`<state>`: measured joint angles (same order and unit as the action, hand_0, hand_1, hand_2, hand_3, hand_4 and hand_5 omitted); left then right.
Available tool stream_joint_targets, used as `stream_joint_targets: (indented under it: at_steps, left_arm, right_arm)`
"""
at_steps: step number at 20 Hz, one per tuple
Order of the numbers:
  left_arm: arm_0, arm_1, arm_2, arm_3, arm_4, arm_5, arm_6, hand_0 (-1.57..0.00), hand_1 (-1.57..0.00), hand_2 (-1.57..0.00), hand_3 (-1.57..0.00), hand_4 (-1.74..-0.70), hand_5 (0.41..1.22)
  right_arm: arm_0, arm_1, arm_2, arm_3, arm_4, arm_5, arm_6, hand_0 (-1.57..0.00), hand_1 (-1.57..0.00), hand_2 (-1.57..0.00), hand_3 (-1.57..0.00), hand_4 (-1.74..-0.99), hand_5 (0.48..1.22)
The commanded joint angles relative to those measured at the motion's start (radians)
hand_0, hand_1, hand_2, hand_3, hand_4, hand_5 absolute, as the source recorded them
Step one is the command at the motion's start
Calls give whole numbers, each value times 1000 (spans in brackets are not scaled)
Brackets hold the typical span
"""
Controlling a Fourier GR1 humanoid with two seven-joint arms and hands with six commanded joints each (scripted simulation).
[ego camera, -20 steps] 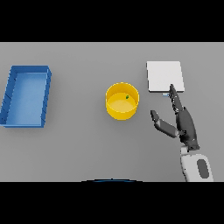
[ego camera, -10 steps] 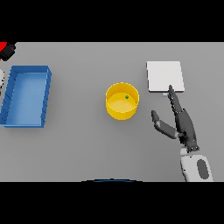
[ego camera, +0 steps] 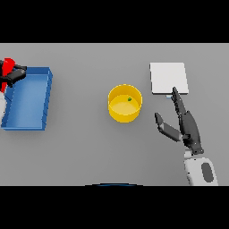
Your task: Pick up the red beaker and tilt it to pour out 1 green nut into yellow bowl. Pick up the yellow bowl and place it on the metallic measuring scale.
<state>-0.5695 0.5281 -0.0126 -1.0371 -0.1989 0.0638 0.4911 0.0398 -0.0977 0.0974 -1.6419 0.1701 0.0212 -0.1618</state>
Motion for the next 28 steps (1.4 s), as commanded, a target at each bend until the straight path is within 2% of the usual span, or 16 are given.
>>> stream_joint_targets:
  at_steps: [1, 2, 4, 6, 9, 11, 12, 13, 14, 17, 18, 21, 25, 28]
  left_arm:
    - [15, 8, 0, -41, 32, -50, 10, -1175, -1075, -1021, -1055, -1232, 737]
    - [26, 11, 5, -75, 68, -92, 10, -940, -860, -817, -843, -1126, 705]
    - [51, 28, 8, -102, 104, -153, 36, -601, -550, -522, -539, -976, 664]
    - [43, 39, -27, -88, 72, -182, 58, -384, -351, -334, -345, -875, 644]
    - [38, 47, -59, -66, 27, -187, 69, -196, -179, -170, -176, -813, 627]
    - [47, 42, -67, -72, 13, -168, 47, -125, -115, -109, -112, -794, 627]
    - [40, 47, -62, -78, 10, -159, 31, -100, -91, -87, -90, -783, 631]
    - [37, 42, -62, -75, 9, -150, 19, -80, -73, -69, -72, -776, 631]
    - [35, 38, -56, -83, 14, -142, 10, -64, -58, -55, -57, -778, 633]
    - [45, 15, -41, -104, 39, -119, -26, -32, -29, -28, -29, -786, 652]
    - [53, 14, -34, -117, 50, -118, -34, -25, -23, -22, -23, -793, 657]
    - [70, 3, -41, -136, 53, -115, -34, -13, -11, -11, -11, -800, 673]
    - [67, -6, -38, -141, 61, -116, -9, -5, -4, -4, -4, -809, 688]
    - [68, -3, -40, -143, 64, -126, -12, -2, -2, -1, -2, -811, 689]
  right_arm:
    - [7, -6, -1, -11, 0, 1, -1, 1, 1, 1, 1, -1151, 670]
    - [0, -4, -1, -9, 2, -2, 4, 1, 1, 1, 1, -1149, 670]
    - [1, -10, -4, -14, -10, 8, 4, 1, 1, 1, 1, -1153, 670]
    - [2, -12, -7, -14, -7, 4, 7, 1, 1, 1, 1, -1155, 669]
    - [8, -11, 3, -8, 24, -12, 1, 1, 1, 1, 1, -1157, 665]
    - [17, -5, 15, -19, 41, -21, -6, 1, 1, 1, 1, -1157, 665]
    - [16, 0, 17, -17, 51, -30, 8, 1, 1, 1, 1, -1154, 657]
    - [0, -2, 14, -18, 50, -31, 38, 1, 1, 1, 1, -1144, 644]
    - [-3, -9, 28, -18, 98, -50, 73, 1, 1, 1, 1, -1131, 631]
    - [-50, -72, 63, -20, 125, 22, 55, 1, 1, 1, 1, -1080, 662]
    - [-76, -111, 71, -13, 146, 50, 62, 1, 1, 1, 1, -1088, 665]
    - [-164, -207, 140, 33, 287, 96, 97, 1, 1, 1, 1, -1128, 637]
    - [-309, -287, 253, 94, 455, 153, 68, 1, 1, 1, 1, -1150, 630]
    - [-404, -326, 325, 143, 528, 204, 10, 1, 1, 1, 1, -1162, 637]
